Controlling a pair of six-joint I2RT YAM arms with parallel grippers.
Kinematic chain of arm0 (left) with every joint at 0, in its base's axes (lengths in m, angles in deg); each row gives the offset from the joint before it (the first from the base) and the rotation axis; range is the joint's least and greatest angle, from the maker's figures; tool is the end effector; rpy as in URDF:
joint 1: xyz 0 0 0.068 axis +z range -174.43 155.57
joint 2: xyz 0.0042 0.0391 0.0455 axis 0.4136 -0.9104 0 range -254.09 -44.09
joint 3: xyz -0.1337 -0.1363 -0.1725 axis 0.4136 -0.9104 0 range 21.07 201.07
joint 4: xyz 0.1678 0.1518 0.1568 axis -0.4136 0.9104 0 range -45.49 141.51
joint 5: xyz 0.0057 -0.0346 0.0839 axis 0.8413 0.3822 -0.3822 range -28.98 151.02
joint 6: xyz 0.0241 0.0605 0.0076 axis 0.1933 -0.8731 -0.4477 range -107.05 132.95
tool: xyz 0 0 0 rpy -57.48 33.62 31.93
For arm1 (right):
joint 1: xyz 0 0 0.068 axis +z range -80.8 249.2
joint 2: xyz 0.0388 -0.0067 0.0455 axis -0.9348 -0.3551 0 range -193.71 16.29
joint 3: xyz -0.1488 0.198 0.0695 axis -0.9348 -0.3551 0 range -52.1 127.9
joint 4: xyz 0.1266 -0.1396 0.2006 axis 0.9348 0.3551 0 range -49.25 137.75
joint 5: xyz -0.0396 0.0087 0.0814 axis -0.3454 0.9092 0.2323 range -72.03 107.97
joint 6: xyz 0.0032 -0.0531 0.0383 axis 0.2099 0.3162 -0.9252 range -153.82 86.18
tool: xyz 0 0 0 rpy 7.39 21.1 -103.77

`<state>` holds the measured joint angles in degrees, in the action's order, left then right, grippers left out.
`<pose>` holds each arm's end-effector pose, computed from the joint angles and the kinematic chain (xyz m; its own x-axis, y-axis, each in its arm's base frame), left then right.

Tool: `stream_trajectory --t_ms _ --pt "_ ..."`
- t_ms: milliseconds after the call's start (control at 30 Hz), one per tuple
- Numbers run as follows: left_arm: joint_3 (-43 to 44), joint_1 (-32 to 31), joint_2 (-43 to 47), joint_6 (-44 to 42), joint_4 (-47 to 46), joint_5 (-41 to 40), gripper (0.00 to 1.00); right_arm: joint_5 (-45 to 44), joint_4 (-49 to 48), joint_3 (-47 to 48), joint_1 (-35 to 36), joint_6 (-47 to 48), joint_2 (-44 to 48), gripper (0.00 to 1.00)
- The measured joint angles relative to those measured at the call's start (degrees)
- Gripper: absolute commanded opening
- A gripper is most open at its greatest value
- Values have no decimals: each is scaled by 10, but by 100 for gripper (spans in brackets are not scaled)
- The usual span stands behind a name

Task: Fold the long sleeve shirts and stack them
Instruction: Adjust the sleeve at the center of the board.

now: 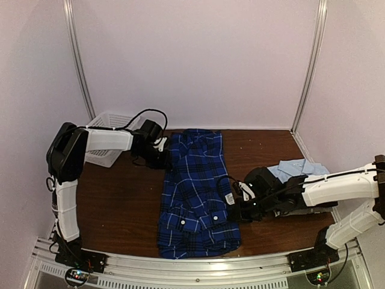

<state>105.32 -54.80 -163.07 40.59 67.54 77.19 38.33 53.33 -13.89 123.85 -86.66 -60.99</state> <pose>0.3842 -0.2417 0.1272 -0.9312 0.0292 -0.3634 0.2052 0.8660 -0.4561 0.1478 0.2394 0.1423 -0.9830 -0.0943 -0.1574 -0.1757 0.7310 0.6593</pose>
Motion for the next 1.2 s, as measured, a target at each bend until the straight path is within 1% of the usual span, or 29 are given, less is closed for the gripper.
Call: stream_trajectory --t_ms 67,133,300,500,567,733,867,933,1000,1133,1200 --pt "3 1 0 -2 12 -13 31 -10 1 0 8 -2 0 0" --pt "7 2 0 -2 18 -23 34 -21 4 0 18 -3 -3 0" --pt "17 3 8 -2 35 -45 34 -52 20 1 35 -3 -8 0" --pt "27 -4 28 -1 37 -41 32 -90 41 1 37 -3 -7 1" --pt "29 -12 31 0 32 -34 31 -102 46 1 40 -3 -7 5" --pt "39 -41 27 10 18 -16 29 -110 48 2 56 -2 -8 11" --pt "56 -55 8 21 -12 -6 28 -115 48 9 67 2 -12 24" --pt "68 -55 -10 24 -27 -6 28 -118 49 13 67 3 -12 33" --pt "83 -53 -33 27 -39 -8 28 -123 56 18 67 6 -12 38" --pt "130 -52 -92 29 -52 -15 28 -134 73 31 67 14 -9 43" --pt "159 -52 -122 29 -52 -23 28 -142 84 44 67 19 -7 43"
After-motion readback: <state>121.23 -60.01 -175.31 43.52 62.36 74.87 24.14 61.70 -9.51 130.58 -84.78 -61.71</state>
